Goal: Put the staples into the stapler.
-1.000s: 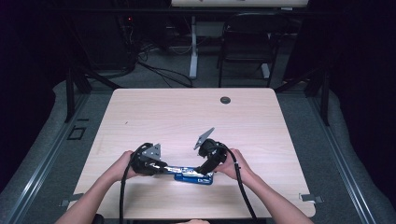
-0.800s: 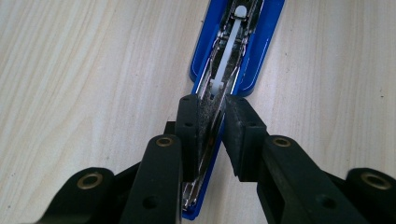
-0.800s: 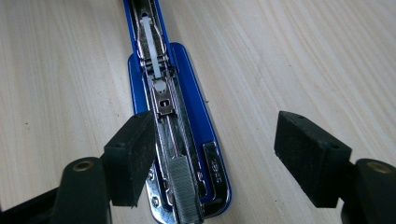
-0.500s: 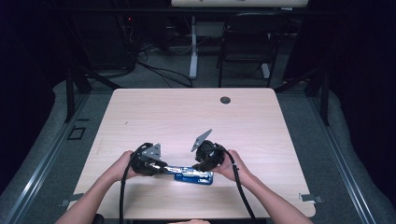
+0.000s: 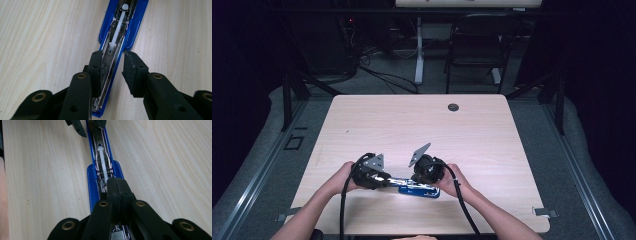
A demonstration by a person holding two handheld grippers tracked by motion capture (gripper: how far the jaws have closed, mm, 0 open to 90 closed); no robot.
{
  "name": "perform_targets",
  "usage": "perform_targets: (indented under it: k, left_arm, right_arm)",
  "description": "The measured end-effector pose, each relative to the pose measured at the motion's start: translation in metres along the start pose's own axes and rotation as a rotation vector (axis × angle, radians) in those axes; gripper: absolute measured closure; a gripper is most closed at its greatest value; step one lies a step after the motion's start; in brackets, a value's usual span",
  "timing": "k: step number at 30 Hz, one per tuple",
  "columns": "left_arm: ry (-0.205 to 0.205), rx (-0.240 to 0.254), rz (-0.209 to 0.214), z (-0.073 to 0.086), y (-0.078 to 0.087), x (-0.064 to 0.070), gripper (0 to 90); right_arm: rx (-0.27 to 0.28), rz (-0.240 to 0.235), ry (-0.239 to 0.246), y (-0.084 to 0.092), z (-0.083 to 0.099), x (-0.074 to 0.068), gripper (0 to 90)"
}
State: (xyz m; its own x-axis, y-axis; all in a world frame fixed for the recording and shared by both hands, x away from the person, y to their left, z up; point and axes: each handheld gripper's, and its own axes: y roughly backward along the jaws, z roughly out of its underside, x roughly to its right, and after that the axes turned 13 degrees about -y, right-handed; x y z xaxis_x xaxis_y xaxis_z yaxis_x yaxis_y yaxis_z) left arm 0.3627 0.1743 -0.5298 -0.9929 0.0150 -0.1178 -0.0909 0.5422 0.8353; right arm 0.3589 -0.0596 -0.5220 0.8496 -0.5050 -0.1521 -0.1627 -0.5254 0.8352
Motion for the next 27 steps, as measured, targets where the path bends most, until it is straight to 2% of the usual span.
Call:
perform_targets:
  k: [2, 4, 6, 8, 12, 13, 14, 15, 25, 27]
  left_arm:
    - [-0.002, -0.006, 0.012, 0.000, 0.001, -0.001, 67.2]
    - [-0.004, -0.007, -0.002, 0.000, 0.001, 0.000, 66.1]
    - [-0.003, -0.010, 0.006, 0.000, 0.002, 0.000, 64.6]
    - [0.009, -0.016, -0.037, 0.000, 0.004, 0.000, 61.9]
    - [0.030, -0.033, -0.036, 0.003, 0.005, -0.003, 61.0]
    - [0.041, -0.054, -0.036, 0.005, 0.003, -0.004, 56.0]
    - [0.051, -0.082, -0.014, 0.008, 0.000, -0.005, 55.6]
    - [0.056, -0.094, -0.015, 0.009, -0.002, -0.006, 55.3]
    - [0.084, -0.121, 0.019, 0.017, -0.005, -0.010, 53.4]
    - [0.088, -0.163, 0.027, 0.019, -0.007, -0.011, 53.5]
  right_arm:
    - [-0.002, 0.002, 0.000, 0.000, 0.001, 0.000, 90.0]
    - [-0.016, -0.007, -0.001, 0.000, 0.003, 0.000, 90.0]
    - [-0.027, -0.004, -0.001, -0.001, 0.005, 0.000, 90.0]
    - [-0.036, 0.004, 0.001, -0.002, 0.005, 0.000, 90.0]
    - [-0.038, 0.006, -0.002, -0.004, 0.006, 0.001, 90.0]
    - [-0.041, 0.006, -0.005, -0.004, 0.006, 0.002, 90.0]
    - [-0.045, 0.012, -0.004, -0.004, 0.007, 0.002, 90.0]
    - [-0.047, 0.012, -0.004, -0.003, 0.007, 0.002, 90.0]
    - [-0.053, 0.013, -0.013, -0.002, 0.011, 0.005, 90.0]
    - [-0.053, 0.015, -0.014, -0.002, 0.011, 0.005, 90.0]
